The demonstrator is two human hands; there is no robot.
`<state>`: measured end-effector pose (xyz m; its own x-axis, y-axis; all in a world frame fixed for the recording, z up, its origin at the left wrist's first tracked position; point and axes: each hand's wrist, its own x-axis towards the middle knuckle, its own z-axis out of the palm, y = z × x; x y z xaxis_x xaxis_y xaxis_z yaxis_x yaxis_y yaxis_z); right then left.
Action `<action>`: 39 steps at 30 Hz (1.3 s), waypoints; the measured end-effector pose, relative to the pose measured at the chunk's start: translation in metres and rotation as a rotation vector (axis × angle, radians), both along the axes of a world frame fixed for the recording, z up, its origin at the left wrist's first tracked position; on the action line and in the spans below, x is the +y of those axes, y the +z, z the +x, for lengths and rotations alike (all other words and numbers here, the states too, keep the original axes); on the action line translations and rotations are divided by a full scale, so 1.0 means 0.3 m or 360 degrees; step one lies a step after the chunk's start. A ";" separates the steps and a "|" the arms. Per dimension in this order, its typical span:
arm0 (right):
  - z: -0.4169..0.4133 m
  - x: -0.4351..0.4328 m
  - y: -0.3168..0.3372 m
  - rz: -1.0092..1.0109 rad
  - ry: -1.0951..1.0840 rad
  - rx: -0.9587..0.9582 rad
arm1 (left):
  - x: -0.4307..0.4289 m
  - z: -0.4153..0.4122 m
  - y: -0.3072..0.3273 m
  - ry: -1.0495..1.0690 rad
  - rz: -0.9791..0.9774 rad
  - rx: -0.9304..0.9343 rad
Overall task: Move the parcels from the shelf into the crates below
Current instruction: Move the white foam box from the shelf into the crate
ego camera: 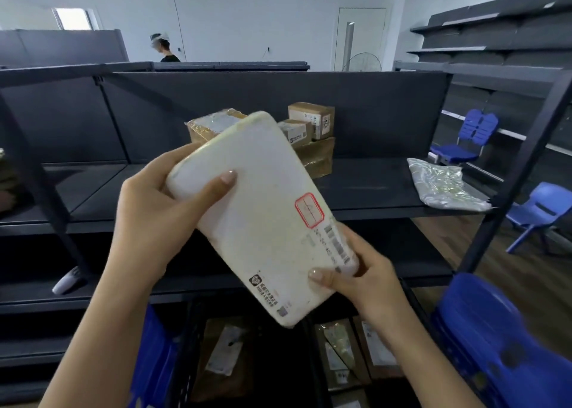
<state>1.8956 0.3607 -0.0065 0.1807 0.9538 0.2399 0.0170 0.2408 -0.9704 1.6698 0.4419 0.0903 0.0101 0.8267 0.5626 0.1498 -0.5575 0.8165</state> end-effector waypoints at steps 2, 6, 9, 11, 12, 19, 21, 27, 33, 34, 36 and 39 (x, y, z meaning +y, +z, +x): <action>0.013 0.006 0.043 0.0054 -0.0150 -0.0050 | 0.000 -0.010 -0.032 0.0014 -0.0046 -0.0267; 0.008 0.024 0.095 0.0290 -0.0211 0.0198 | -0.002 -0.004 -0.099 0.0034 -0.0223 -0.0846; -0.028 0.016 0.113 0.0431 -0.0234 0.0165 | 0.000 0.009 -0.148 0.0035 -0.0424 -0.1160; -0.049 0.011 0.105 0.0424 -0.0279 0.0077 | -0.006 0.024 -0.181 0.0064 -0.0507 -0.1280; -0.056 0.009 0.098 0.0390 -0.0312 0.0029 | -0.011 0.033 -0.196 0.0074 -0.0530 -0.1319; -0.071 0.028 0.039 0.0172 -0.0314 -0.0052 | -0.036 0.087 -0.249 0.0125 -0.0605 -0.1468; -0.064 0.037 0.036 0.0181 -0.0301 -0.0053 | -0.036 0.088 -0.260 0.0117 -0.0643 -0.1446; 0.002 0.051 0.042 0.0134 -0.0268 0.0033 | -0.046 0.042 -0.292 0.0172 -0.0627 -0.1017; 0.045 0.075 0.034 0.0094 -0.0189 -0.0014 | -0.035 -0.008 -0.306 0.0111 -0.0594 -0.0668; 0.051 0.077 0.040 0.0099 -0.0184 -0.0037 | -0.034 -0.015 -0.310 0.0081 -0.0578 -0.0594; 0.065 0.088 0.056 0.0117 -0.0183 -0.0105 | -0.037 -0.019 -0.318 0.0029 -0.0561 -0.0484; 0.084 0.110 0.075 0.0099 -0.0184 -0.0238 | -0.041 -0.010 -0.340 -0.0013 -0.0596 -0.0510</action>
<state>1.9209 0.3937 0.0159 0.2461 0.9114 0.3299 0.1909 0.2881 -0.9384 1.6669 0.4296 -0.0117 -0.1076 0.9734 0.2024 -0.1451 -0.2168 0.9654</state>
